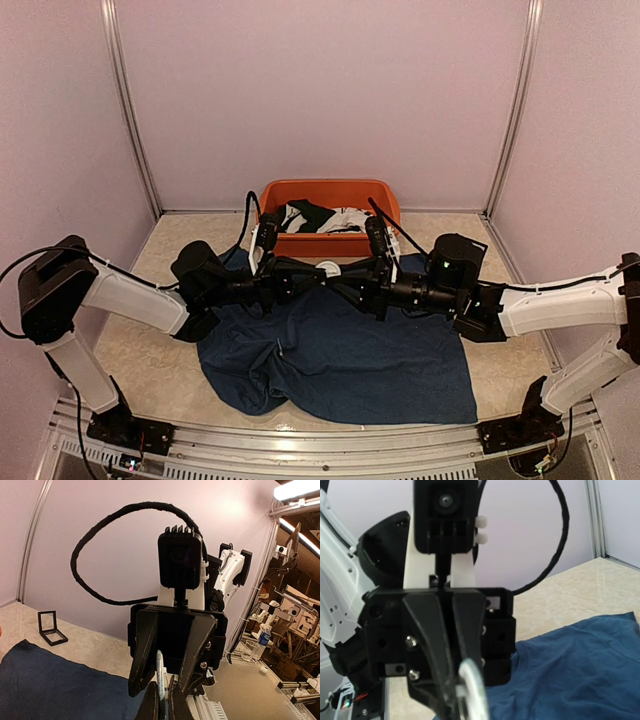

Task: Pin the brooch onto the clothing
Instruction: Pass from the left arm to the right

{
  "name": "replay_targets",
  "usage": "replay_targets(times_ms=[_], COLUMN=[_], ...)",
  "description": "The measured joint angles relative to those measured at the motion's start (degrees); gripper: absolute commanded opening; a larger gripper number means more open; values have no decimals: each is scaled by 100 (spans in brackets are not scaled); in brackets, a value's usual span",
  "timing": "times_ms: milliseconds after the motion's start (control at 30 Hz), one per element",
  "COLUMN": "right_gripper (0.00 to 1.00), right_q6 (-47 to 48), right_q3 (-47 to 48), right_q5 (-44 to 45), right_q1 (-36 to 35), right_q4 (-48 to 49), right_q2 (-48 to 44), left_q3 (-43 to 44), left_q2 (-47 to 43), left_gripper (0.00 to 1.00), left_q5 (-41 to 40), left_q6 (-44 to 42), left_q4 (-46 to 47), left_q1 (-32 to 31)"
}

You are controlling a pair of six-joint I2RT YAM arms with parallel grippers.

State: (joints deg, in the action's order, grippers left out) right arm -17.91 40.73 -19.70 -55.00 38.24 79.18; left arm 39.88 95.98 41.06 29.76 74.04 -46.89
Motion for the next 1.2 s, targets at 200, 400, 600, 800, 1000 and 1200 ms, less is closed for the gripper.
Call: replay_targets(times_ms=[200, 400, 600, 800, 1000, 1200], right_gripper=[0, 0, 0, 0, 0, 0], right_q6=[-31, -101, -98, 179, 531, 820], right_q3=[2, 46, 160, 905, 1167, 1174], right_q5=[-44, -94, -101, -109, -286, -715], right_q1=[0, 0, 55, 114, 116, 111], right_q4=[2, -31, -732, -2570, -4100, -4977], right_q2=[0, 0, -164, -616, -925, -614], left_q3=[-13, -52, -343, -791, -765, -267], left_q2=[11, 31, 0, -470, -1305, -1502], left_gripper=[8, 37, 56, 55, 57, 55], left_q5=[-17, -13, -13, 28, 179, 492], left_q6=[24, 103, 177, 173, -415, -1158], left_q4=[83, 199, 258, -111, -1558, -3042], left_q1=[17, 20, 85, 426, 466, 267])
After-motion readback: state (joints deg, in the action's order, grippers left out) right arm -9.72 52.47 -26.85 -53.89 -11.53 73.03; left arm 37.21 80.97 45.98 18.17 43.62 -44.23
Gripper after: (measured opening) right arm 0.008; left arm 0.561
